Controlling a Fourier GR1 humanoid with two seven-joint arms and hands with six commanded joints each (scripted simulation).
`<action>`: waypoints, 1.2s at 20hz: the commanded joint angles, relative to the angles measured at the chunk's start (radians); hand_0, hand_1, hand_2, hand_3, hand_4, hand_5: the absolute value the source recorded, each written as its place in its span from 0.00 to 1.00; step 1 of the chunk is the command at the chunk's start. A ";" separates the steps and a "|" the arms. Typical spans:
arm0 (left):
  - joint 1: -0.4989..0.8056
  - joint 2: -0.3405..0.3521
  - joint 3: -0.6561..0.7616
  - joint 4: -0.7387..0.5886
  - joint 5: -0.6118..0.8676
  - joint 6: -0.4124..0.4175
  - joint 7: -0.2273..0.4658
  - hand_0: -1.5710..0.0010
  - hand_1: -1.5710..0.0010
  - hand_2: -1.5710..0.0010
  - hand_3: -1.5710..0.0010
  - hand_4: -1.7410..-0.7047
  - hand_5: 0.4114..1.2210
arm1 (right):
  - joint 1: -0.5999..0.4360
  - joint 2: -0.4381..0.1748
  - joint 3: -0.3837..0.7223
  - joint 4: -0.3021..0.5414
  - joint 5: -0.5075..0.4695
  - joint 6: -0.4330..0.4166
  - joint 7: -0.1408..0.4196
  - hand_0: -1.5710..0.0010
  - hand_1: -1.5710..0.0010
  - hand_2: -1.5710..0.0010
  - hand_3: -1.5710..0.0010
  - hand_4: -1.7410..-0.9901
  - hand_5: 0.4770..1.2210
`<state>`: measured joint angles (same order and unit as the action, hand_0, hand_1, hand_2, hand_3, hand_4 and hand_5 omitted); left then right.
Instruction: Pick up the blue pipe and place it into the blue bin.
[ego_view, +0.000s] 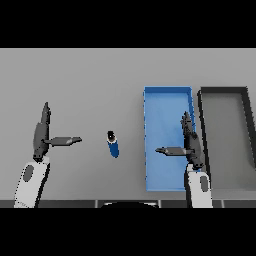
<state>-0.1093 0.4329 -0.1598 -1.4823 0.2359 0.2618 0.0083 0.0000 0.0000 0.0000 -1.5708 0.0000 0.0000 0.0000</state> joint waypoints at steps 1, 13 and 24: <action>-0.001 0.000 0.000 0.000 0.000 0.000 -0.004 1.00 1.00 1.00 1.00 0.71 0.22 | -0.001 0.000 0.000 0.000 0.000 -0.001 0.001 1.00 1.00 1.00 1.00 0.69 0.17; 0.068 0.168 -0.066 -0.016 -0.016 -0.264 -0.142 1.00 1.00 1.00 1.00 0.71 0.22 | 0.076 -0.123 0.086 -0.098 0.125 0.066 -0.060 1.00 1.00 1.00 1.00 0.68 0.16; 0.085 0.211 -0.216 -0.163 -0.004 -0.462 -0.056 1.00 1.00 1.00 1.00 0.65 0.11 | 0.075 -0.128 0.089 -0.102 0.125 0.076 -0.094 1.00 1.00 1.00 1.00 0.68 0.17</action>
<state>-0.0239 0.6435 -0.3764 -1.6454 0.2317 -0.2015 -0.0506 0.0754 -0.1281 0.0889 -1.6727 0.1251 0.0757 -0.0945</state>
